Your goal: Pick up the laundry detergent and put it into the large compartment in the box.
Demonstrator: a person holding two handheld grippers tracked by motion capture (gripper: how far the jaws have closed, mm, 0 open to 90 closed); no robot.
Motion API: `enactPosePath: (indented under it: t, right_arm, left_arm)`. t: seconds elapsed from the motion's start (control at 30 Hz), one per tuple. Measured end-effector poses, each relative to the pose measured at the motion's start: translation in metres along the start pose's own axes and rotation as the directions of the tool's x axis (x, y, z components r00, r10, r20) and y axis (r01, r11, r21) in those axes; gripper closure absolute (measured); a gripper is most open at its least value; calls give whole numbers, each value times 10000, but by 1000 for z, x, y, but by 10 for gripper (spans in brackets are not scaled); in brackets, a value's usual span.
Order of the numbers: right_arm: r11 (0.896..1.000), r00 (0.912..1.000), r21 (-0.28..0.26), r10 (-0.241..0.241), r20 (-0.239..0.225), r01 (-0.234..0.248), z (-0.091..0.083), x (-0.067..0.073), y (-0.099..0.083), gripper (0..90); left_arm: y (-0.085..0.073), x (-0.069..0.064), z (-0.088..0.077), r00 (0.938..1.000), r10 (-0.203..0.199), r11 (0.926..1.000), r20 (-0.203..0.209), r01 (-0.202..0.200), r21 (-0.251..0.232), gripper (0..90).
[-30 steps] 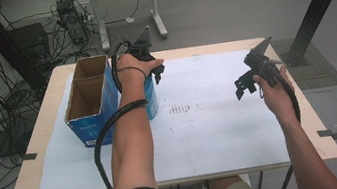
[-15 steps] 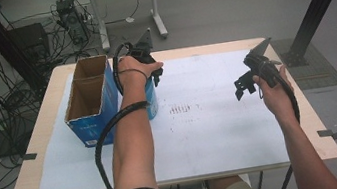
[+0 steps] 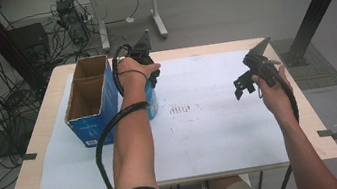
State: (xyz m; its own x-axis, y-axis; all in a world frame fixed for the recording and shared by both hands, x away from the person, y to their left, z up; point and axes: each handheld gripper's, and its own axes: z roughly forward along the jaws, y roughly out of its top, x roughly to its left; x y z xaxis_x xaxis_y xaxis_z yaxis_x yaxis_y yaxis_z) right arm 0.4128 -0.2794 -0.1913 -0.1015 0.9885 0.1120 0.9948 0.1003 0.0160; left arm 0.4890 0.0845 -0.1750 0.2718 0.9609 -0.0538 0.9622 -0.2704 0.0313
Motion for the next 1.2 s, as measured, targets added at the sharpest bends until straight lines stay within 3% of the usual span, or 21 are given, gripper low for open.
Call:
enactPosePath:
  t: [1.2]
  right_arm:
    - [10000,10000,-30,-24,-92,24,0,-1,0,54]
  left_arm:
    - [3,5,0,9999,-88,9999,128,87,130,376]
